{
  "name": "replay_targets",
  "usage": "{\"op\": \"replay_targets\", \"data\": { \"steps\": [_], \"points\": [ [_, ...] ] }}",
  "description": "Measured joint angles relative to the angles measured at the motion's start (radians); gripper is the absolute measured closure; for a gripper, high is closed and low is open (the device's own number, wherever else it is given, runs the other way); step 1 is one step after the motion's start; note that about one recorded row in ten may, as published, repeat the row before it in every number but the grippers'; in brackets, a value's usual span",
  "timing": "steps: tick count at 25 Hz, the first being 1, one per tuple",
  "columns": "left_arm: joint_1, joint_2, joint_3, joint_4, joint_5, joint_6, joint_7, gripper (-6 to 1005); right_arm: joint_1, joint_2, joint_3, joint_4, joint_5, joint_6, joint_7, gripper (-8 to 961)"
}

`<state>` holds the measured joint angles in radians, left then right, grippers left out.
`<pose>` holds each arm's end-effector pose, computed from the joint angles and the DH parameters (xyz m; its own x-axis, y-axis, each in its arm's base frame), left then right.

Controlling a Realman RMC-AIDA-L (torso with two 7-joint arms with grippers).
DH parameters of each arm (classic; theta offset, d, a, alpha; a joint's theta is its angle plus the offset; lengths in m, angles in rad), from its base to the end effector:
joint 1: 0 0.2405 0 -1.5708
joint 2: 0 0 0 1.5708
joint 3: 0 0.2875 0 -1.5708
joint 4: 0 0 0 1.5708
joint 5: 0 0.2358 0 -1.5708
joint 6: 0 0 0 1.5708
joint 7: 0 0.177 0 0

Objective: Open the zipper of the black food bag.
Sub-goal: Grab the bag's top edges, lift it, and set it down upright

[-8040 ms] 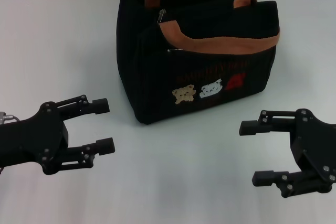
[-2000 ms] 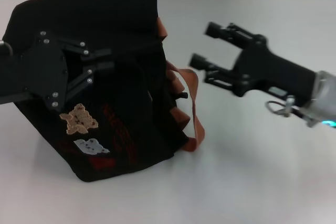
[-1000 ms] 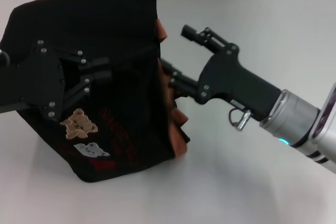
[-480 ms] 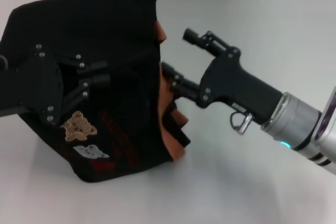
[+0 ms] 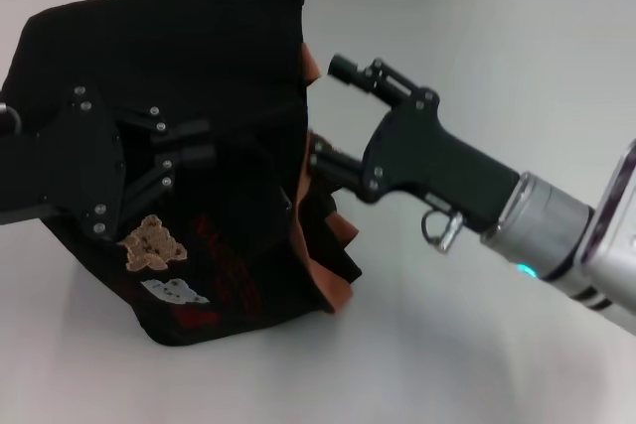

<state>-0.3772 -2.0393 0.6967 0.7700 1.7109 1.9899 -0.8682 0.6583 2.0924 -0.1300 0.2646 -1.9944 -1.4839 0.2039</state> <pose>-0.2691 0.3062 0.0258 0.7107 -0.2994 0.6366 -0.0706 -0.9307 -0.3589 0.2025 0.3358 -0.1488 0.6002 0.1972 -0.7752 -0.2949 -0.8463 -0.4437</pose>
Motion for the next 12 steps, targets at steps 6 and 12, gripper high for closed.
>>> {"op": "replay_targets", "data": {
  "steps": [6,12],
  "points": [
    [0.000,-0.002,0.001,0.000,0.000,0.003,0.000,904,0.013,0.000,0.051,0.018,-0.004,0.059,-0.001,200],
    [0.000,-0.002,-0.002,0.000,0.000,0.004,-0.003,904,-0.006,0.000,0.062,0.019,-0.002,0.072,-0.001,200]
  ]
}}
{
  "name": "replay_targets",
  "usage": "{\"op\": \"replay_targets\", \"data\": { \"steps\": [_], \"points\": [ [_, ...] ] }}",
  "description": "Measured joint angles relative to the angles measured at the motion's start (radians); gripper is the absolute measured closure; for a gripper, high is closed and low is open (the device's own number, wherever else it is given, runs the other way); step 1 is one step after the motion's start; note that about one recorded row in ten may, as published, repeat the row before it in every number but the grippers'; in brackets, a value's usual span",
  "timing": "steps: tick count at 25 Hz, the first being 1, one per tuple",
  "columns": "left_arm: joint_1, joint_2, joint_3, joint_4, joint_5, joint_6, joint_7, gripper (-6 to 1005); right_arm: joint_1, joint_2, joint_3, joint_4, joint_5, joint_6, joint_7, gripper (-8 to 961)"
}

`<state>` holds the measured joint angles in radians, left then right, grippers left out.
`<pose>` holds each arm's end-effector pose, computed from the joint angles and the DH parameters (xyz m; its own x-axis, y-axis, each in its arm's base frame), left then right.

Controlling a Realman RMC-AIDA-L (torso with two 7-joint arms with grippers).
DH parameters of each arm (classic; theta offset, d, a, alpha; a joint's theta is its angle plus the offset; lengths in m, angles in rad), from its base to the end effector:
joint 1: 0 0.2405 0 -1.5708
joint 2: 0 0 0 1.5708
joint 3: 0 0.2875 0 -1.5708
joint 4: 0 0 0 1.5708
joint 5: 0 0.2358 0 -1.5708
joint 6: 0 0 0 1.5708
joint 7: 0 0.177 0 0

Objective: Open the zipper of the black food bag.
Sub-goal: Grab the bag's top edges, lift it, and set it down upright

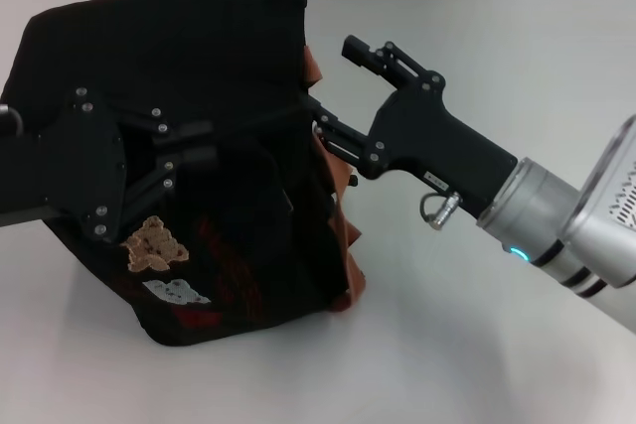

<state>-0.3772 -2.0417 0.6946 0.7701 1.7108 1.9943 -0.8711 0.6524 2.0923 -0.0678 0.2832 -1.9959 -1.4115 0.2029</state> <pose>-0.2684 0.3054 0.0254 0.7073 -0.2973 0.6414 -0.0690 -0.9320 -0.3559 0.2075 0.3462 -0.1519 0.6227 0.1608 -0.7658 -0.3568 -0.8126 -0.4608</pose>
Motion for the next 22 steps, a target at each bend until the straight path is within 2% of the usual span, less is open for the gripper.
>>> {"op": "replay_targets", "data": {
  "steps": [13,18,22],
  "points": [
    [0.002,0.001,-0.004,-0.002,-0.001,-0.004,0.001,904,-0.045,-0.005,-0.009,-0.015,-0.045,-0.083,0.006,199],
    [0.001,0.001,-0.004,-0.004,-0.001,-0.006,0.003,904,-0.039,-0.001,-0.001,-0.027,-0.124,-0.078,0.000,199],
    [-0.005,0.001,-0.004,-0.021,-0.001,-0.008,0.008,904,-0.037,-0.001,0.002,-0.028,-0.129,-0.057,-0.017,199]
  ]
}}
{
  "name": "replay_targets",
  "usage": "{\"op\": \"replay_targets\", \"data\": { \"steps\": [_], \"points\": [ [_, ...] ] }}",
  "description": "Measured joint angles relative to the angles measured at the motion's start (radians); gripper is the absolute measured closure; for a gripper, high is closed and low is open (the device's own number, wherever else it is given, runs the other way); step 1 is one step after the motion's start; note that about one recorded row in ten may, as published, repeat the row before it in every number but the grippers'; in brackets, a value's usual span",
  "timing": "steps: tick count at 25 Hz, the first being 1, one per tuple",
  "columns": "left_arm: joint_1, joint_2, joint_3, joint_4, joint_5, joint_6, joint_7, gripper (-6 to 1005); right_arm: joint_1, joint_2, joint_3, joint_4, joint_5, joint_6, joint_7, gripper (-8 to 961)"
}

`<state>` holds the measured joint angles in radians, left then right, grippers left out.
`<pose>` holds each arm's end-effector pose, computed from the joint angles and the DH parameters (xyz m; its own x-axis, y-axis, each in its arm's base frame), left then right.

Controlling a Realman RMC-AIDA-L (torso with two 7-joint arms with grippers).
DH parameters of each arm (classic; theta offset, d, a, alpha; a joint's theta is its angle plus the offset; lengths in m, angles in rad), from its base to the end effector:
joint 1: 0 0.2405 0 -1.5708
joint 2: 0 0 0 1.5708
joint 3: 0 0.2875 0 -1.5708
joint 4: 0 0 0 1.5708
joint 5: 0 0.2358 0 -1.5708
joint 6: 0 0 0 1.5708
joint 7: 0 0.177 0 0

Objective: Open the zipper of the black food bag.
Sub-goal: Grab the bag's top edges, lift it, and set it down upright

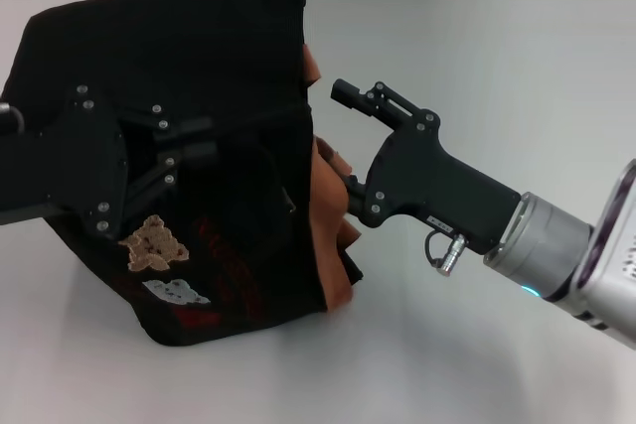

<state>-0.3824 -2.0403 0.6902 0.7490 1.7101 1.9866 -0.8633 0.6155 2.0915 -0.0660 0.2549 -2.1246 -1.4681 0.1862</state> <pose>-0.2693 0.3071 0.0236 0.7042 -0.2928 0.6468 -0.0575 -0.9315 -0.3592 0.2144 0.3222 -0.1547 0.6341 0.1966 -0.7479 -0.2589 -0.8574 -0.4449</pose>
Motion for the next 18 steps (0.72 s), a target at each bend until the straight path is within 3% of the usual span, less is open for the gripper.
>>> {"op": "replay_targets", "data": {
  "steps": [18],
  "points": [
    [0.002,0.002,-0.002,-0.013,0.000,-0.007,0.009,904,-0.007,0.001,0.096,0.105,0.003,0.117,-0.304,208]
  ]
}}
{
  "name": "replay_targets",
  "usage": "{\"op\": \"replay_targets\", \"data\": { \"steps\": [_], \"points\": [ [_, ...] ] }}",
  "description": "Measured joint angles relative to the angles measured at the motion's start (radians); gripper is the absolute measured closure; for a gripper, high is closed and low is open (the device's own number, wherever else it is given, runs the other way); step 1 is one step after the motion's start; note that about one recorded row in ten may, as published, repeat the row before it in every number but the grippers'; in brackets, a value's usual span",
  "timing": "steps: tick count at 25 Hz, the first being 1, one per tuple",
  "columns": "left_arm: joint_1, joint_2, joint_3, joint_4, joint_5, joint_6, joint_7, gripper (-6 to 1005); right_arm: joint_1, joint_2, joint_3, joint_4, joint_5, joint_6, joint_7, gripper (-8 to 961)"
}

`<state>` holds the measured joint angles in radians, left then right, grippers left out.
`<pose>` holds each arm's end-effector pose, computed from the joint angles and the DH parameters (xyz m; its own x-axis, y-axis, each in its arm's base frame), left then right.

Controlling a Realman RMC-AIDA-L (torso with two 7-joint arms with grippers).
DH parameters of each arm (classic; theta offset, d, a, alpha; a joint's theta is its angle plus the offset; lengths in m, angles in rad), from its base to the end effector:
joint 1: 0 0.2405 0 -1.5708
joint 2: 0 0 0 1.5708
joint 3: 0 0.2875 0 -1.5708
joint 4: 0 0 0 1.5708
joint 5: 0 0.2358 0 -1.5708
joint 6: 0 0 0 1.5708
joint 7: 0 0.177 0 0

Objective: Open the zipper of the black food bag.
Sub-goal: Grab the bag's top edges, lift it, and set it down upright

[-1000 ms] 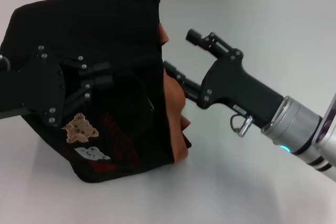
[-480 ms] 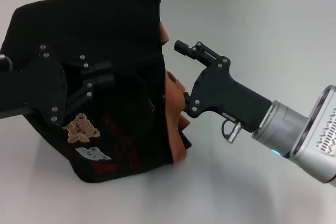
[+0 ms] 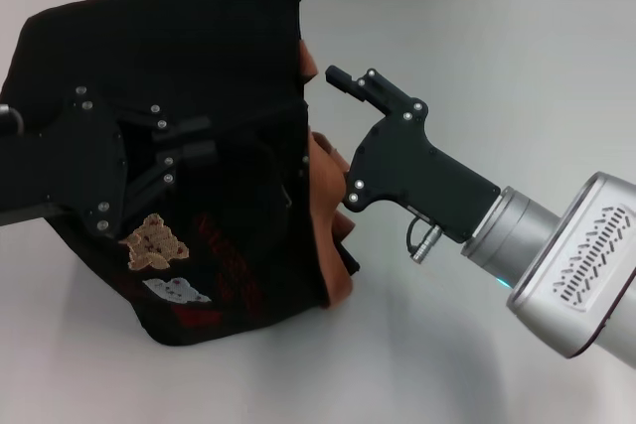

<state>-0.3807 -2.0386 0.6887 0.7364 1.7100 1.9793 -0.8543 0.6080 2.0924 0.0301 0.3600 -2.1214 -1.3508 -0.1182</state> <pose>-0.2717 0.3072 0.0226 0.7055 -0.2902 0.6465 -0.0486 -0.9300 -0.3644 0.2053 0.3288 -0.1681 0.7076 0.3479 -0.6151 -0.1789 -0.7539 -0.6322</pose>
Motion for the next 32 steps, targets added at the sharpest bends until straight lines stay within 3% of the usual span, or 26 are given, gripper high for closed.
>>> {"op": "replay_targets", "data": {
  "steps": [27,32],
  "points": [
    [-0.002,0.001,0.000,-0.011,0.001,0.000,0.000,903,-0.029,0.000,0.039,0.023,-0.045,-0.011,-0.130,331],
    [0.002,-0.001,0.000,-0.011,0.000,0.001,0.000,903,-0.025,0.000,0.039,0.024,-0.059,-0.010,-0.133,452]
  ]
}}
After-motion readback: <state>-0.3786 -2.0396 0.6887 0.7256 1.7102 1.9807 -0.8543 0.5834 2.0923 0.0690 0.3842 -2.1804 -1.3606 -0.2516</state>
